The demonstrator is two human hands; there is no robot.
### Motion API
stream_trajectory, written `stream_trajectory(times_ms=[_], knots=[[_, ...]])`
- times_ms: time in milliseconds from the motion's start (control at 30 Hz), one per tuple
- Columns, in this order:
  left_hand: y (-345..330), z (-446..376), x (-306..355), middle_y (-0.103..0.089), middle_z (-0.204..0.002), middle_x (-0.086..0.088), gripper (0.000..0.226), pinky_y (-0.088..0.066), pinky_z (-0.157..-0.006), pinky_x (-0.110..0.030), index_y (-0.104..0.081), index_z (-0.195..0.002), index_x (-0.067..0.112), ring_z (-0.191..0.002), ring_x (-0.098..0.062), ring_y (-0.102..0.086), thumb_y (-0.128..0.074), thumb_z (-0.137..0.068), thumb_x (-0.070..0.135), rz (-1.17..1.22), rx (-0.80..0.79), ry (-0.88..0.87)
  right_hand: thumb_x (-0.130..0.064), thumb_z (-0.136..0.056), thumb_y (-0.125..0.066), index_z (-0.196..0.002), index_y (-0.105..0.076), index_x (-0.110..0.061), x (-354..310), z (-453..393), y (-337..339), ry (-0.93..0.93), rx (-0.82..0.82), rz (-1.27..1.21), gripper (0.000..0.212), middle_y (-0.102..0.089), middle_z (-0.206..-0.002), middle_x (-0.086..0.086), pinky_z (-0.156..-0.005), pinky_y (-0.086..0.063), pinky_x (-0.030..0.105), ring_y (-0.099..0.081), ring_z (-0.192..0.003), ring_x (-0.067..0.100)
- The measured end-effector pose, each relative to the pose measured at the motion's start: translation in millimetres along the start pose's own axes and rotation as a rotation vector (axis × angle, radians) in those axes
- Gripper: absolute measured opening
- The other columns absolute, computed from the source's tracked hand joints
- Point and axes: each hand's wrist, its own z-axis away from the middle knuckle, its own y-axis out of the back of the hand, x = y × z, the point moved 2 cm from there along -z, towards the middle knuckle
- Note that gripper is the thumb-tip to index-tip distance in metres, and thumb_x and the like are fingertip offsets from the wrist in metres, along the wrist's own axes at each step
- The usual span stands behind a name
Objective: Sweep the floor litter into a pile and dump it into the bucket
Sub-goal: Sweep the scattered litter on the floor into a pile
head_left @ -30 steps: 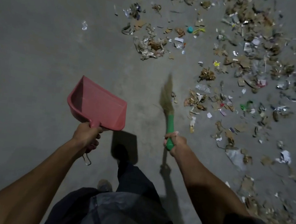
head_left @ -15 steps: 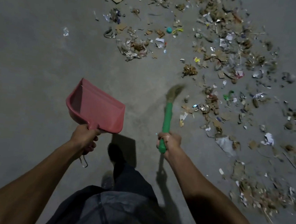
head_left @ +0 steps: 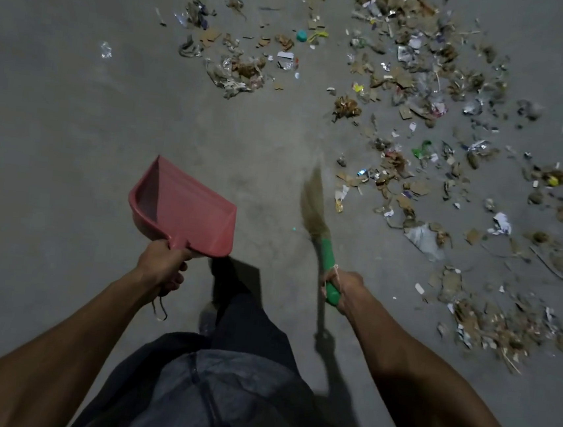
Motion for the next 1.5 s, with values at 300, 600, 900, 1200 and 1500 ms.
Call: stream_trajectory(times_ms=[300,600,900,1200,1500], knots=[[-36.5,9.2,-6.2,-0.047,-0.068,-0.013,0.014,-0.027,-0.038,-0.021,-0.054,-0.084,0.0,-0.042,-0.018,-0.037,-0.063,-0.088,0.01,-0.056,-0.069,-0.016,-0.018,-0.062,-0.072,-0.107,-0.066,-0.024,15.6,19.6,29.8,0.299,0.055,0.405,0.046,-0.07,-0.091,0.012,-0.074,-0.059,0.04,-0.069,-0.082,0.033],[-112.7,11.6,16.8,-0.047,-0.068,-0.012,0.013,-0.027,-0.039,-0.022,-0.056,-0.09,-0.001,-0.042,-0.018,-0.037,-0.062,-0.089,0.01,-0.133,-0.084,0.004,-0.016,-0.059,-0.072,-0.103,-0.07,-0.018,47.9,-6.4,48.9,0.164,-0.326,0.534,0.043,-0.067,-0.08,0.008,-0.063,-0.059,0.039,-0.064,-0.064,0.025],[-225.8,24.8,39.8,-0.046,-0.067,-0.012,0.012,-0.025,-0.036,-0.019,-0.055,-0.092,-0.002,-0.039,-0.017,-0.035,-0.062,-0.089,0.008,-0.087,0.01,0.091,0.013,-0.061,-0.072,-0.068,-0.063,0.004,-1.8,-123.1,180.1,-0.004,-0.184,0.29,0.015,-0.055,-0.052,0.017,-0.038,-0.042,0.025,-0.051,-0.04,0.024],[-290.2,33.6,58.3,-0.044,-0.068,-0.011,0.016,-0.024,-0.031,-0.016,-0.051,-0.086,0.0,-0.03,-0.012,-0.034,-0.065,-0.088,0.009,-0.002,0.084,0.154,0.018,-0.068,-0.066,-0.063,-0.058,0.007,-102.3,-207.6,216.2,0.038,-0.146,0.178,0.014,-0.051,-0.041,0.015,-0.032,-0.041,0.022,-0.045,-0.025,0.019],[-313.5,31.7,69.3,-0.045,-0.069,-0.011,0.015,-0.023,-0.035,-0.017,-0.055,-0.089,0.001,-0.035,-0.013,-0.032,-0.066,-0.088,0.011,0.056,0.074,0.134,0.017,-0.079,-0.058,-0.07,-0.049,0.003,-162.6,-238.0,245.3,0.035,-0.1,-0.094,0.019,-0.051,-0.066,0.017,-0.031,-0.04,0.019,-0.049,-0.041,0.024]])
